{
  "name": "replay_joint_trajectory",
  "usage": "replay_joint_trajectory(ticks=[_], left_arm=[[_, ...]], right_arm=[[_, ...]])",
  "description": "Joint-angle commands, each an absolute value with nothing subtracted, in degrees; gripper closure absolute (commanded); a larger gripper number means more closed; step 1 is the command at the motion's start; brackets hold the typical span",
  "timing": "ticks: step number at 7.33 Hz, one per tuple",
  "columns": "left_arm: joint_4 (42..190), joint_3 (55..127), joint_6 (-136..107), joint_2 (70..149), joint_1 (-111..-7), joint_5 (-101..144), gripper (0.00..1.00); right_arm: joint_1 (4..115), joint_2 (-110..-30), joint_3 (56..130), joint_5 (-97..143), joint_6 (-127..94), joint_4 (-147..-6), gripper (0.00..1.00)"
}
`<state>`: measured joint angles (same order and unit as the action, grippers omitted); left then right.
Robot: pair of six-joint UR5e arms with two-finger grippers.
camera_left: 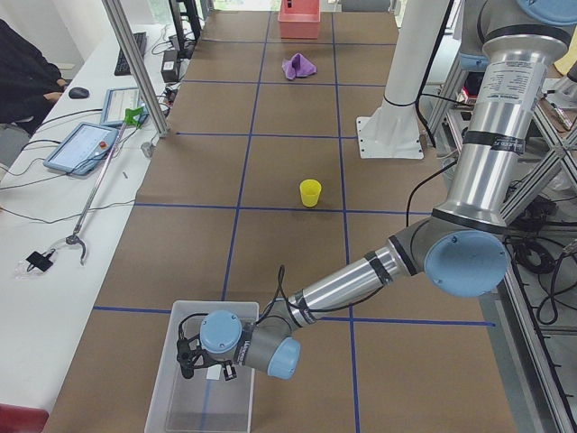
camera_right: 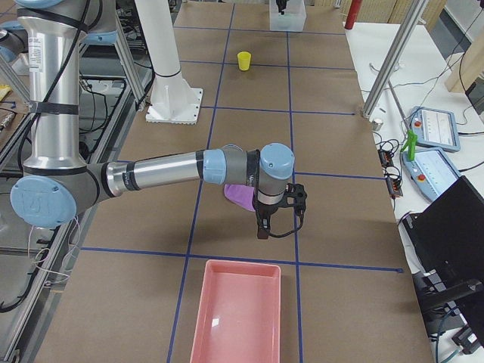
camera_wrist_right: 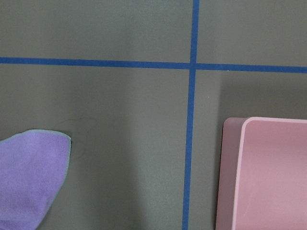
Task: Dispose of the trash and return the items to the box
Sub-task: 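Carry the green bowl with the left gripper into the clear bin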
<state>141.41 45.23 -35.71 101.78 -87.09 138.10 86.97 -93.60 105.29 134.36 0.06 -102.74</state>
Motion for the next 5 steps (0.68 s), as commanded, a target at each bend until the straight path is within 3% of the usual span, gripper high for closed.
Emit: replay_joint_trajectory(ticks=[1, 3, 5], left_arm=[[142.65, 45.44, -34.01, 102.21, -87.97, 141.92, 0.01], [137.6, 50.67, -34.01, 103.18, -89.21, 142.82, 0.01], [120.59, 67.49, -34.01, 103.62, -90.44, 142.48, 0.01]], right_arm=[[87.01, -93.6, 105.29, 134.3, 0.09, -102.74, 0.0], [86.58, -93.52, 105.82, 136.21, 0.0, -102.74, 0.0], [82.82, -93.52, 106.44, 140.96, 0.17, -101.61, 0.0]])
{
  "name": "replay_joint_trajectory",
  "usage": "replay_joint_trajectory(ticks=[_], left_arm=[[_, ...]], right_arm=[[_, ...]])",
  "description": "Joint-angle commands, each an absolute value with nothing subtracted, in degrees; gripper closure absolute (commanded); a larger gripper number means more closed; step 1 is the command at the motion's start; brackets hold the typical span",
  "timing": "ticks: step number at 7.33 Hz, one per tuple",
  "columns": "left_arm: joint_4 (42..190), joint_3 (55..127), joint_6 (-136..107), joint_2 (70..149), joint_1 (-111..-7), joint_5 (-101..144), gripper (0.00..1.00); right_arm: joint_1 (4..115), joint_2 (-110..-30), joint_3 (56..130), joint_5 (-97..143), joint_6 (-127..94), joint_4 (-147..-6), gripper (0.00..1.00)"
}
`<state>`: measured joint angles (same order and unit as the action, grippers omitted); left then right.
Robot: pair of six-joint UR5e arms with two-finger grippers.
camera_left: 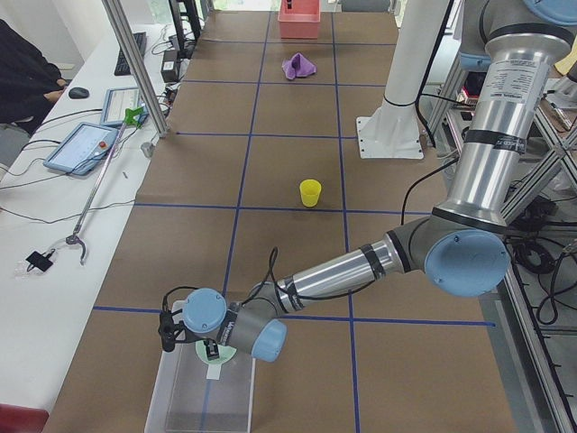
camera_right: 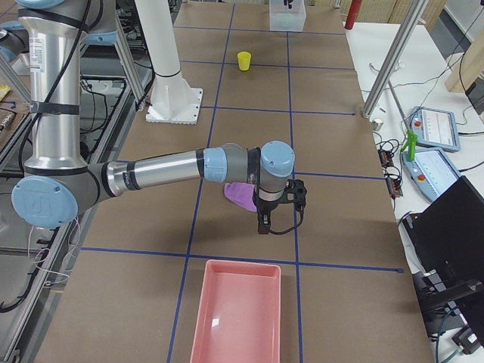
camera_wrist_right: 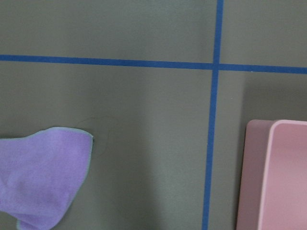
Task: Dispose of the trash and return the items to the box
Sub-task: 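Carry the green bowl with the left gripper into the clear bin, then reach the right gripper down and grasp the lavender cloth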
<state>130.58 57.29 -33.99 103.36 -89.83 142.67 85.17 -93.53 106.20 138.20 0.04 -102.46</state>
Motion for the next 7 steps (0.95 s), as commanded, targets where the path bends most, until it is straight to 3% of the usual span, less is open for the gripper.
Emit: replay_joint_trajectory(ticks=[1, 4, 7], left_arm=[[112.06, 76.2, -34.27, 103.1, -90.35, 141.43, 0.01], [95.13, 94.96, -40.31, 102.66, -89.04, 139.13, 0.01], [92.55, 100.53, -43.66, 101.78, -87.11, 139.13, 0.01]], right_arm=[[80.79, -93.69, 106.0, 141.24, 0.09, -97.69, 0.0], [68.18, -93.52, 105.21, 140.02, -17.04, -84.19, 0.0], [59.52, -90.55, 94.96, 137.46, -30.91, -66.75, 0.0]])
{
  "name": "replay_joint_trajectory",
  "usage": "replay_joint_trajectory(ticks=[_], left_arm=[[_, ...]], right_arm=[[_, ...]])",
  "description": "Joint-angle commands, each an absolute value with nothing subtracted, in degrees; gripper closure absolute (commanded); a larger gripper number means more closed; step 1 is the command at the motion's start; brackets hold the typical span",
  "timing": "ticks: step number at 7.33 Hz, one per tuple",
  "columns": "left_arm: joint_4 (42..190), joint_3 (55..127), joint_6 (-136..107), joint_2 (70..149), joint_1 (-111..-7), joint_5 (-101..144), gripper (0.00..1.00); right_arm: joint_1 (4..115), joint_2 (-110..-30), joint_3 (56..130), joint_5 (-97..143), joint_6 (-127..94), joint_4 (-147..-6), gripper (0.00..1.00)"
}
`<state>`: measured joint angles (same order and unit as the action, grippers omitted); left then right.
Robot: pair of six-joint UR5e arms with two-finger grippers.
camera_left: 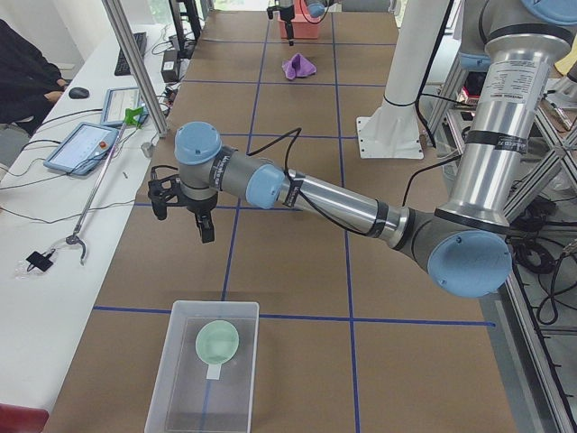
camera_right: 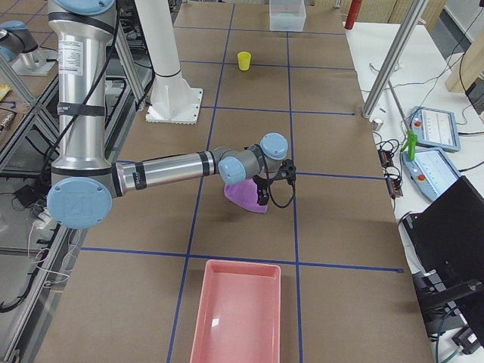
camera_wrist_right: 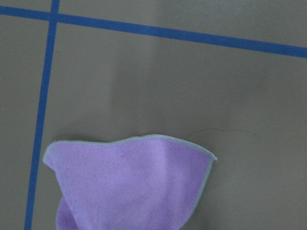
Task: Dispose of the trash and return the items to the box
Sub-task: 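Reach the right gripper down and grasp the lavender cloth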
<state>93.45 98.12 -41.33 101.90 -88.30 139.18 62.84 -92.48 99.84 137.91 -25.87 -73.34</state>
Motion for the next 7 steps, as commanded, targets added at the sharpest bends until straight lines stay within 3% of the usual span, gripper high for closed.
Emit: replay_joint_trajectory(ticks=[1, 5, 6, 7], left_arm=[[92.55, 102.03, -46.12, 101.6, -86.06, 139.04, 0.01], [92.55, 103.27, -46.23, 100.46, -85.69, 139.13, 0.01], [92.64, 103.79, -46.32, 100.28, -84.82, 139.13, 0.01], [92.55, 104.41, -46.58, 99.85, -84.29, 139.04, 0.01]], right_arm=[[57.94, -89.48, 92.66, 137.55, -31.2, -65.4, 0.0], [53.01, -89.12, 94.21, 138.69, -38.31, -65.21, 0.0], [52.22, -89.12, 94.57, 138.69, -39.45, -65.21, 0.16], [51.34, -89.12, 95.79, 138.69, -43.64, -65.21, 0.68]])
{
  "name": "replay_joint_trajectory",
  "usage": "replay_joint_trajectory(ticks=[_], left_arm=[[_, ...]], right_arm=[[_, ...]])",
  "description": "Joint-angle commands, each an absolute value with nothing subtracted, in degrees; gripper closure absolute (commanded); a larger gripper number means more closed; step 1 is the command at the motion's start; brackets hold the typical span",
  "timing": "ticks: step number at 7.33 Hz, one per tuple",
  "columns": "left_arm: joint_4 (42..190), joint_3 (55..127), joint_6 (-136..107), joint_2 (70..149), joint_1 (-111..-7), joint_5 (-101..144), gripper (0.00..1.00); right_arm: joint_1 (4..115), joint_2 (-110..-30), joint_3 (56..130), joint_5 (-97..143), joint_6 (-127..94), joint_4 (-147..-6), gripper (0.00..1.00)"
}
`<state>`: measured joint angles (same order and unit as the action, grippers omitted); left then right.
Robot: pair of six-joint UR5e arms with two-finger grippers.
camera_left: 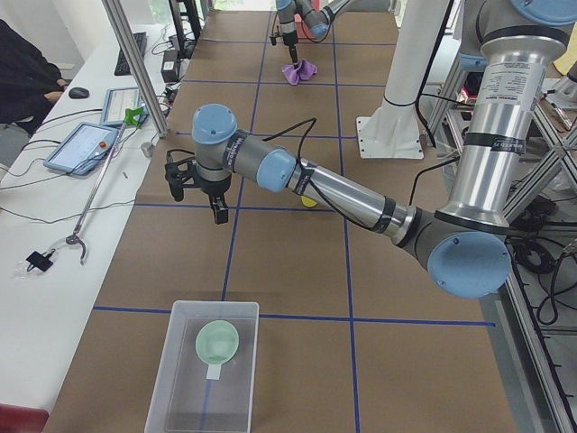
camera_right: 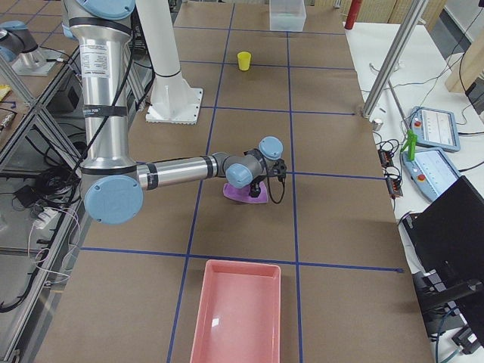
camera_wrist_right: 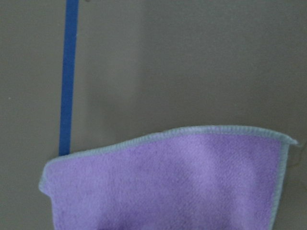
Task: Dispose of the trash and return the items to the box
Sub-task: 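Reach the right gripper down and grasp the lavender cloth, then lift the cloth with the right gripper while the left reaches for the yellow cup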
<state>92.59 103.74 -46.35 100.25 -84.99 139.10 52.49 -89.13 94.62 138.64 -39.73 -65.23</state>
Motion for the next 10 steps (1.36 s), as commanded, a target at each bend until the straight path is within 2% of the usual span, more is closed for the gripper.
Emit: replay_joint_trajectory(ticks=[1, 7, 10], left_arm=[[92.64, 104.5, -46.67, 99.84, -84.2, 139.04, 0.01], [93.07, 106.52, -55.09, 99.84, -75.53, 138.96, 0.02], [93.34, 115.12, -69.23, 99.84, -59.54, 129.04, 0.02]], right_arm=[[51.07, -89.21, 97.19, 138.69, -45.42, -65.3, 1.0], [51.15, -87.71, 101.32, 138.95, -54.58, -66.36, 1.0], [56.49, -88.07, 103.8, 140.79, -54.58, -66.97, 1.0]])
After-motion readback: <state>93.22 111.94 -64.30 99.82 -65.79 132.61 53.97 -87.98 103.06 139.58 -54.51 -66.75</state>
